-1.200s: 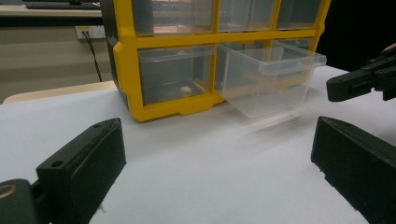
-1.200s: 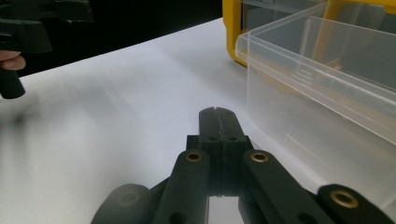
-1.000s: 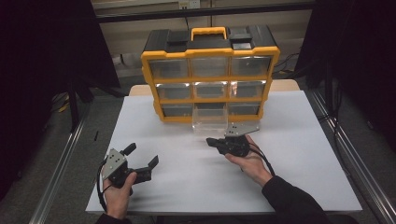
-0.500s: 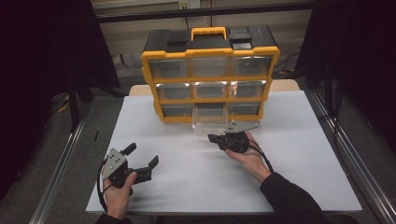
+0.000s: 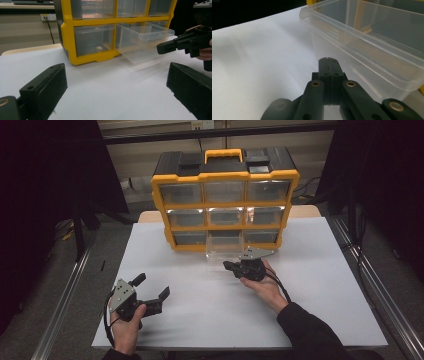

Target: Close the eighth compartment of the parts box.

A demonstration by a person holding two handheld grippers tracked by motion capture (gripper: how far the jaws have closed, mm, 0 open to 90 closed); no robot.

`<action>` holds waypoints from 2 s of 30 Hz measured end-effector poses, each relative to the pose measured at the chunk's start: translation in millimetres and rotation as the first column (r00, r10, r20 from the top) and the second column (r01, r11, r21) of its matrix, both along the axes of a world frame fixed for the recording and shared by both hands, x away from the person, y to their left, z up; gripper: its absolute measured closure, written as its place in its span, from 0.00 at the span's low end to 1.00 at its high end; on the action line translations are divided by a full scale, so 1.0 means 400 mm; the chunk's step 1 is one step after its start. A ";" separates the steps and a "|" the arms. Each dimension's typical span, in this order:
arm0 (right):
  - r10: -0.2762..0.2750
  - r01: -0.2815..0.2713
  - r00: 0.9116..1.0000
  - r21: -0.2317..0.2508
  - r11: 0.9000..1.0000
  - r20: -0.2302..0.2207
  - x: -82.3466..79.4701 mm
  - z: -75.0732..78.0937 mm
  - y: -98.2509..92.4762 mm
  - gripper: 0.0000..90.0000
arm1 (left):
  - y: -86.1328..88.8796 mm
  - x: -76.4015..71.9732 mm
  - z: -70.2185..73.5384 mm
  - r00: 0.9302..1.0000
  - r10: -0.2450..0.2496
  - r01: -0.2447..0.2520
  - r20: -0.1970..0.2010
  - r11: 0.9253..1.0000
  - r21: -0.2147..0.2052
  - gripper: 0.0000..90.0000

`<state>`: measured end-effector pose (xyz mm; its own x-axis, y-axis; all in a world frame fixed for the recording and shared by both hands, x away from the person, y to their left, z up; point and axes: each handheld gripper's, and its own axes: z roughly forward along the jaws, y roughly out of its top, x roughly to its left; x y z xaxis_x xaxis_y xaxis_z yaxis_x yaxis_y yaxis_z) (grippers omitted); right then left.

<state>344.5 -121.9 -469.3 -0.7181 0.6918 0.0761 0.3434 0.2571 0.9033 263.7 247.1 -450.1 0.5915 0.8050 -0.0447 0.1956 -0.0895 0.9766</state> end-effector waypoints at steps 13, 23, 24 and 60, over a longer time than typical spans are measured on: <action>-0.036 0.036 0.999 0.003 0.999 0.007 0.012 -0.003 -0.004 1.00 | 0.002 0.000 0.001 1.000 -0.006 0.006 0.005 1.000 0.011 0.03; -0.039 0.039 0.999 0.001 0.999 0.014 0.019 0.000 0.004 1.00 | 0.000 -0.001 0.001 1.000 -0.009 0.009 0.001 1.000 0.000 0.03; -0.036 0.035 0.999 0.004 0.999 0.015 0.020 0.000 0.005 1.00 | 0.000 -0.001 0.001 1.000 -0.010 0.010 0.000 1.000 0.000 0.03; -0.099 0.098 0.995 0.035 0.995 0.022 0.043 -0.006 0.007 1.00 | -0.001 -0.002 0.001 1.000 -0.012 0.012 0.000 1.000 0.003 0.03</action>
